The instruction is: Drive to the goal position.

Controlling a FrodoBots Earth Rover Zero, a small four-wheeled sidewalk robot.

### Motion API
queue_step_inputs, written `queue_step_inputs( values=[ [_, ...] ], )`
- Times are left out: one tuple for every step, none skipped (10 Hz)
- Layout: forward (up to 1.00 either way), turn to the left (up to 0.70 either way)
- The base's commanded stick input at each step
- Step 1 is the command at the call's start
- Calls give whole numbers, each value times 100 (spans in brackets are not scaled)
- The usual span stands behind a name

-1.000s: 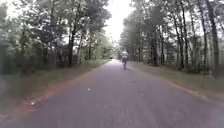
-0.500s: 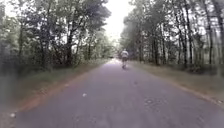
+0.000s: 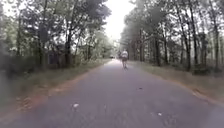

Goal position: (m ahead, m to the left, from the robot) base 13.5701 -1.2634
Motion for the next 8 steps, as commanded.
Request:
queue_step_inputs(
  values=[
    [70, 0],
    [70, 0],
    [70, 0],
    [70, 0],
    [70, 0],
    [70, 0],
    [70, 0],
    [70, 0]
  ],
)
